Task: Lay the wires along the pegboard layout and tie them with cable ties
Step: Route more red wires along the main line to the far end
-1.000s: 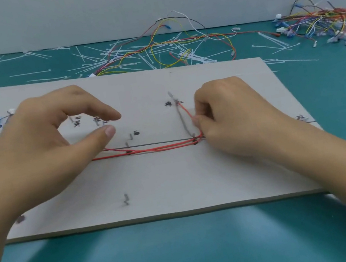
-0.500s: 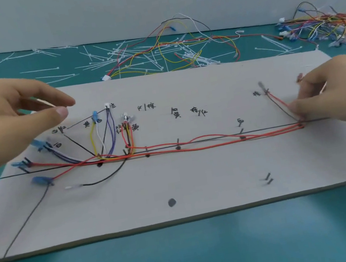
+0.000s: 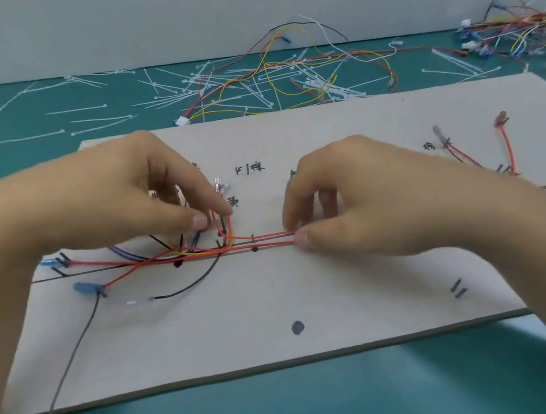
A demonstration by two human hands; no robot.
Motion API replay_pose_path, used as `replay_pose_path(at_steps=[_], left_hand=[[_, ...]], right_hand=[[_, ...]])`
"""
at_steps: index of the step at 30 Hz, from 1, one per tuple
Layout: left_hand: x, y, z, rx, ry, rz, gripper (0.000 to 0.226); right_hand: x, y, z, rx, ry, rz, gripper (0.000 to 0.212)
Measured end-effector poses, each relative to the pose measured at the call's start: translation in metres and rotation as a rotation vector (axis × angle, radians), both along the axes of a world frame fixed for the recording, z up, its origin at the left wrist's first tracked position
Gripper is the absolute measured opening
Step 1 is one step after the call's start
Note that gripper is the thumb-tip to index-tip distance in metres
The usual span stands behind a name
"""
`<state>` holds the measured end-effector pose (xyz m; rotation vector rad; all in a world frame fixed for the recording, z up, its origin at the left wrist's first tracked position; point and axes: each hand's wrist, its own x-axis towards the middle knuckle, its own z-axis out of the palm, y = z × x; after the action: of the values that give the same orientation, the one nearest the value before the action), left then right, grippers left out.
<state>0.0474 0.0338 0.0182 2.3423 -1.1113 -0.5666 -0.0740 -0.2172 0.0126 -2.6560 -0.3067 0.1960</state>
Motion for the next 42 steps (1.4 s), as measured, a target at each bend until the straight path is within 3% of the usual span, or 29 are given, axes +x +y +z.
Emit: replay_pose_path(at_steps=[4, 15, 34, 42], left_hand=[[-0.001, 0.001, -0.01, -0.008, 0.007, -0.077, 0.029], [-0.001, 0.004, -0.018, -0.12, -0.022, -0.139, 0.022], [-0.002, 0.003, -0.02, -0.123, -0.037, -0.186, 0.018], [0.002, 0.004, -0.023, -0.176, 0.076, -0.162, 0.014]], right_hand=[[-0.005, 0.0, -0.015, 0.129, -0.046, -0.014, 0.005], [-0.008, 0.001, -0.021, 0.232, -0.018, -0.03, 0.007], [-0.009, 0.003, -0.021, 0.212, -0.021, -0.046, 0.006], [-0.009, 0.004, -0.022, 0.16, -0.015, -0.042, 0.006]])
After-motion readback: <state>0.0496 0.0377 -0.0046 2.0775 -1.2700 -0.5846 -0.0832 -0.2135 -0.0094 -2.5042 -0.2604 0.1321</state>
